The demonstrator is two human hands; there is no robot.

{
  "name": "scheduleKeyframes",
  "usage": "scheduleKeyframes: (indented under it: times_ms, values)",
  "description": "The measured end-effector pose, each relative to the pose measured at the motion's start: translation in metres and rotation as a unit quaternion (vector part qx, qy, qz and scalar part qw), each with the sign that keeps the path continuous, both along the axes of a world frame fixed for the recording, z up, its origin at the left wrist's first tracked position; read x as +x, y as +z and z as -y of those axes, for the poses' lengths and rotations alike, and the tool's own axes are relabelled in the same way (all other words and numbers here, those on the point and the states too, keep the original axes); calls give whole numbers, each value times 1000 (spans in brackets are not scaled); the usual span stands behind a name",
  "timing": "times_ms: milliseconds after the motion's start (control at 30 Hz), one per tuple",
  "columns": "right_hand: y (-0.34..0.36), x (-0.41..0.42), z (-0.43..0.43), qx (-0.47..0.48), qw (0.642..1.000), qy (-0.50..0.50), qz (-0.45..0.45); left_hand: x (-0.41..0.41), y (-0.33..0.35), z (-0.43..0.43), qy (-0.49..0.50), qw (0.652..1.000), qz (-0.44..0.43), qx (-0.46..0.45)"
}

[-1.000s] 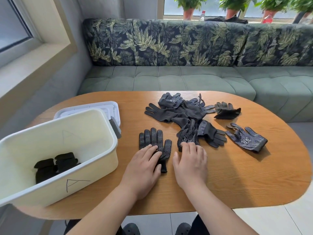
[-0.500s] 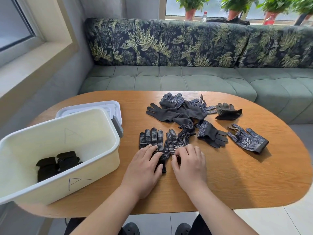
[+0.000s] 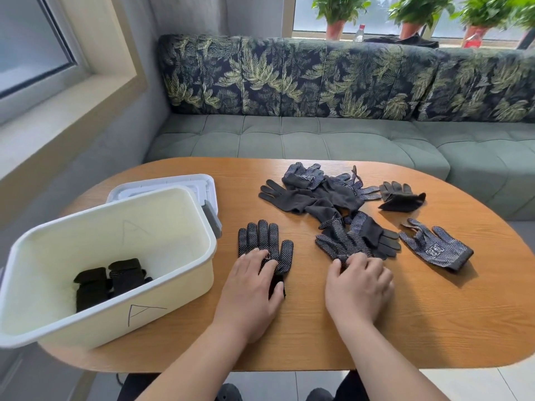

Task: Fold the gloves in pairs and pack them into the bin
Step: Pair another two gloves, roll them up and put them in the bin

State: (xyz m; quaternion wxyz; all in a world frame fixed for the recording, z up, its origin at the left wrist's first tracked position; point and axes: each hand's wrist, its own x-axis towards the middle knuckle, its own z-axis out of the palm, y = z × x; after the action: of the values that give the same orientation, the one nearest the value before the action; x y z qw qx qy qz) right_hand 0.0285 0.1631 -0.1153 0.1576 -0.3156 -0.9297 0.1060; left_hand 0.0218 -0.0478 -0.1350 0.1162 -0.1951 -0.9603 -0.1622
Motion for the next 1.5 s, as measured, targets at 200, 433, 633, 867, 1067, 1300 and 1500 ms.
scheduleKeyframes:
  times_ms: [200,433,633,867,1067,1300,1500]
  values:
    - [8,-17,-19,-46,996,-67,-32,0,4,-1,2,1000,21,-12]
    - [8,-28,9,63,959,271,-52,-1,2,-1,-3,1000,21,-3]
    - [4,-52,17,59,972,193,120,-1,3,0,-2,1000,17,0]
    - [17,-74,20,136,962,236,29,-3,-1,-1,-2,1000,12,6]
    - [18,-103,32,91,936,293,170,-3,-1,-1,-3,1000,11,6]
    - [42,-127,25,107,942,314,52,-4,-1,-1,-4,1000,12,9]
    - [106,-146,38,-365,870,291,-157,-1,1,0,-1,1000,20,12]
